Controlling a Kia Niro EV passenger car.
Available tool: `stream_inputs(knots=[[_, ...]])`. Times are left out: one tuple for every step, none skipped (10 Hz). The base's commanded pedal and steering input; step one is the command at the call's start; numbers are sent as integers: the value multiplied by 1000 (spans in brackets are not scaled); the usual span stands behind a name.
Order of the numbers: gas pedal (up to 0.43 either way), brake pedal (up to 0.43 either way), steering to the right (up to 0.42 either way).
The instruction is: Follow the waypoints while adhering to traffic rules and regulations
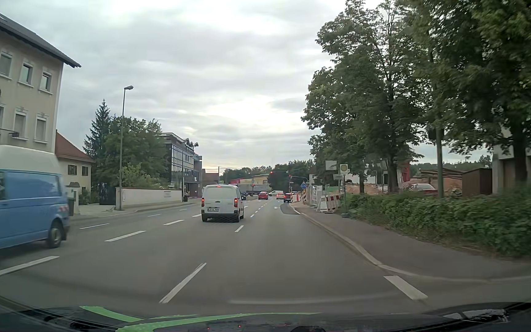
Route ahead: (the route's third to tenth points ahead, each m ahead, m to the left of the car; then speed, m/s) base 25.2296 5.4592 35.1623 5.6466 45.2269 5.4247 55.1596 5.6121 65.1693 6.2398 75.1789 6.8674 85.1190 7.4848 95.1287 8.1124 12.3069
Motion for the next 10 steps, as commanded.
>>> stream_inputs(knots=[[0, 0, -4], [0, 0, -4], [0, 0, -4], [0, 0, -4], [0, 0, -4], [0, 0, -5], [0, 0, -4], [0, 0, -4], [0, 0, -3], [0, 6, -2]])
